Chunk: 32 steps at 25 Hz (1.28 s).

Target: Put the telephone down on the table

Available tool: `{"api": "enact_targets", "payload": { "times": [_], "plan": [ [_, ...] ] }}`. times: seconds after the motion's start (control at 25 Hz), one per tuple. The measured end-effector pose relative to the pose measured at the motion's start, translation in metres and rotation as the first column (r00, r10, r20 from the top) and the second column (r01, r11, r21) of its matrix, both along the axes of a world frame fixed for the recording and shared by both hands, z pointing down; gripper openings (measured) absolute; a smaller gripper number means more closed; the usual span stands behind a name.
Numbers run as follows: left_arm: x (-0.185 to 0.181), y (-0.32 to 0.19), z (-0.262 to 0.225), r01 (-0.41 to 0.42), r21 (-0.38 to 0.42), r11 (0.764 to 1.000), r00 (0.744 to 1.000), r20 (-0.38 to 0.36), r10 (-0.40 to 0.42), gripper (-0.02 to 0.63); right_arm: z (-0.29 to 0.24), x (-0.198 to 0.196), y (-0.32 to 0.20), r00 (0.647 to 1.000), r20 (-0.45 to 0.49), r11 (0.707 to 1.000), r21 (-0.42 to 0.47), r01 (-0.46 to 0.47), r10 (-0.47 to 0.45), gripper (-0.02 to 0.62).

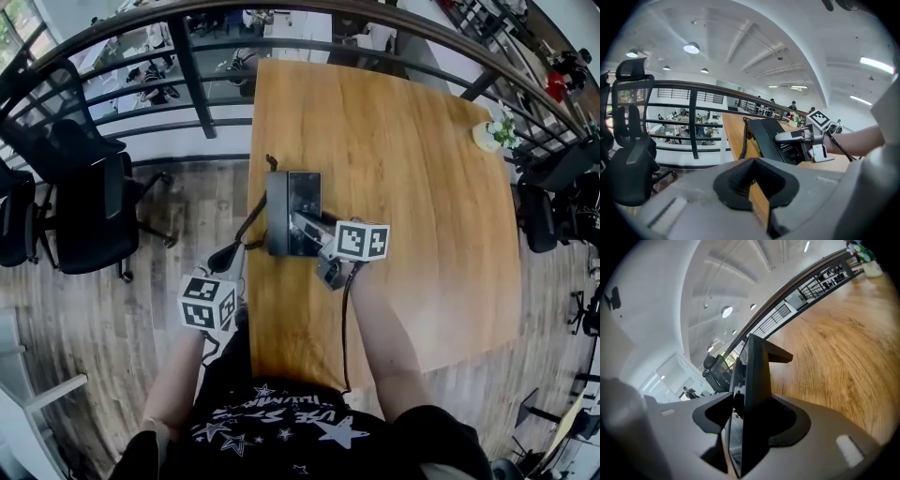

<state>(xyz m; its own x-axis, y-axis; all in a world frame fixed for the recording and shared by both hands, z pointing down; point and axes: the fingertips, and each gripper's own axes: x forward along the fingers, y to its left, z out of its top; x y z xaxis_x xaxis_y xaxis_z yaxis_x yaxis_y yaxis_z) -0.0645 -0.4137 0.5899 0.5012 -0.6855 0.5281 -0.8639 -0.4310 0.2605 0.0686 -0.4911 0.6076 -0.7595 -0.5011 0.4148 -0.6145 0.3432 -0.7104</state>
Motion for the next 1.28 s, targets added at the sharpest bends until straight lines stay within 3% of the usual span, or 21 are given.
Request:
{"api": "enact_targets", "payload": {
  "times": [0.36,0.6,0.84,1.28],
  "plan": [
    [-0.005,0.011,-0.008,0.004,0.016,1.000,1.000,-0.003,-0.004,0.002,0.012,0.017,0.001,0.994,-0.106,1.000,-0.016,-0.020,0.018,0.287],
    [-0.003,0.018,-0.015,0.010,0.030,1.000,1.000,-0.007,-0.010,0.002,0.011,0.024,0.003,0.984,-0.175,0.999,0.001,-0.036,0.035,0.281],
    [0.006,0.036,-0.031,-0.001,0.056,0.998,1.000,-0.007,0.001,0.002,-0.002,0.052,0.021,0.957,-0.257,0.991,0.049,-0.124,0.133,0.172],
    [0.034,0.095,-0.053,-0.034,0.090,0.995,0.999,-0.014,0.036,0.002,-0.045,0.091,0.096,0.934,-0.238,0.959,0.166,-0.230,0.265,0.126]
  ]
}}
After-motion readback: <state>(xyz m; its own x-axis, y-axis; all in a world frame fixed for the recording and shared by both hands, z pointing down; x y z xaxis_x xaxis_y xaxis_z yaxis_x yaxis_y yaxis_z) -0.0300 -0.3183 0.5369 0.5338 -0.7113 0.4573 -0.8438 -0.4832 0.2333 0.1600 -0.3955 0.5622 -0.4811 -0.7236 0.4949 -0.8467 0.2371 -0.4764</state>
